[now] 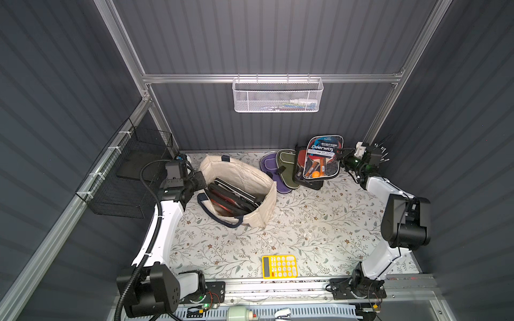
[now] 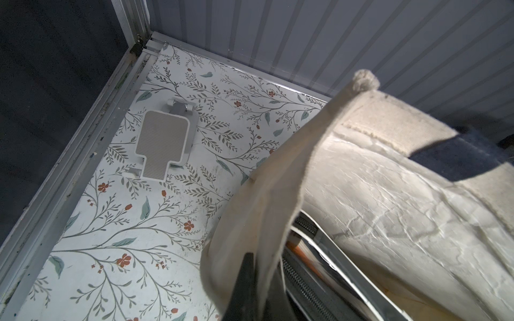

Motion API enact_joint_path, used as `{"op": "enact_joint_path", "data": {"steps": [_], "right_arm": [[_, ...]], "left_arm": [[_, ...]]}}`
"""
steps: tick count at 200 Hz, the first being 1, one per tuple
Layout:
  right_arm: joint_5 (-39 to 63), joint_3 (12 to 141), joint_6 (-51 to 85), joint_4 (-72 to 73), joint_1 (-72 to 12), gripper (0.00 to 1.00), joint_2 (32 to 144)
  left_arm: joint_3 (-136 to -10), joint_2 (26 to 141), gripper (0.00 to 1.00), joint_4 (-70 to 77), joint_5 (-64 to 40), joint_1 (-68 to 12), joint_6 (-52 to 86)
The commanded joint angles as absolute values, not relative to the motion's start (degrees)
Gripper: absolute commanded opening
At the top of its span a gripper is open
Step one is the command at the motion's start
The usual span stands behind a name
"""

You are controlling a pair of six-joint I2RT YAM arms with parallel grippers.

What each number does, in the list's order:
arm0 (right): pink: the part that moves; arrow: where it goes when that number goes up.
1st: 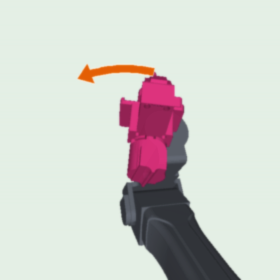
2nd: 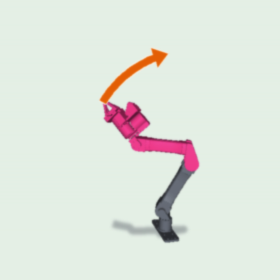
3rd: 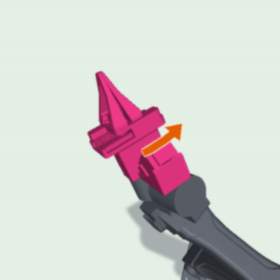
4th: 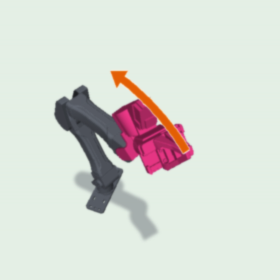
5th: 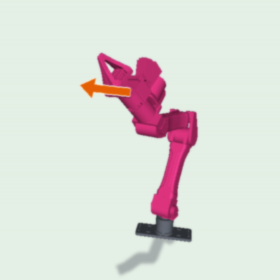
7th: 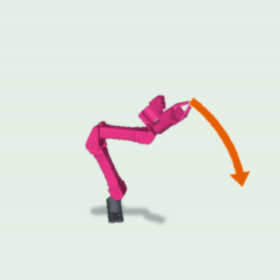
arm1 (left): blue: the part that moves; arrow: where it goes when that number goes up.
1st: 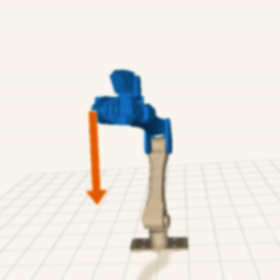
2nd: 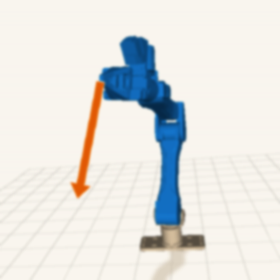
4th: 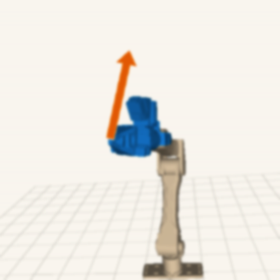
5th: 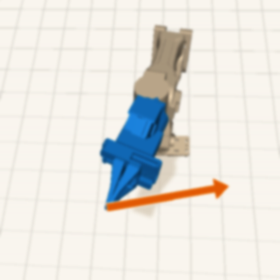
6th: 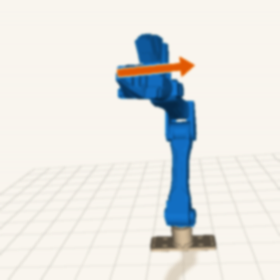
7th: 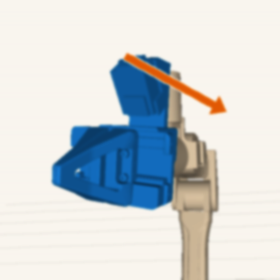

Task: Remove the ping pong set from the canvas bag
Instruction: Place the ping pong set at the ping pong set.

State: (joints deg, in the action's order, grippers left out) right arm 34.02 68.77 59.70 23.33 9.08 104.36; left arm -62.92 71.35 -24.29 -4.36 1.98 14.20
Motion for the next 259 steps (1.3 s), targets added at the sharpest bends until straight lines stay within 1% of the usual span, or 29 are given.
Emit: {"op": "enact_joint_path", "data": {"steps": [1, 77, 119, 196, 204, 216, 223, 230, 235, 259], "right_arm": [[37.9, 73.2, 61.1, 30.8, 9.7, 0.00, 106.0], [38.8, 76.7, 58.6, 29.3, 11.9, 0.00, 114.5], [40.7, 79.6, 59.6, 30.7, 13.0, 0.00, 119.5], [40.5, 82.3, 58.0, 28.4, 13.6, 0.00, 123.3], [40.4, 82.4, 57.7, 28.0, 13.7, 0.05, 123.5], [40.4, 82.5, 57.4, 27.6, 14.1, 0.08, 123.9], [40.5, 82.6, 57.2, 27.2, 14.2, 0.13, 124.1], [40.4, 82.7, 57.0, 26.9, 14.4, 0.25, 124.3], [40.4, 82.8, 56.7, 26.7, 14.5, 0.31, 124.4], [40.3, 83.1, 56.0, 25.5, 14.8, 0.52, 124.8]], "left_arm": [[-62.9, 70.2, 0.00, -24.2, -4.9, 2.4, 14.2], [-62.9, 70.8, 0.00, -24.2, -4.8, 2.4, 14.2], [-62.9, 70.9, 0.00, -24.0, -4.9, 2.4, 14.2], [-62.9, 70.8, 0.00, -24.0, -4.8, 2.4, 14.2], [-62.9, 70.8, 0.00, -24.0, -4.8, 2.4, 14.2], [-62.8, 70.7, 0.00, -24.0, -4.8, 2.4, 14.2], [-62.8, 70.6, 0.00, -23.9, -4.8, 2.4, 14.2], [-62.8, 70.6, 0.00, -23.9, -4.8, 2.4, 14.2], [-62.8, 70.6, 0.00, -23.9, -4.8, 2.4, 14.2], [-62.9, 70.7, 0.00, -23.9, -4.8, 2.4, 14.2]]}}
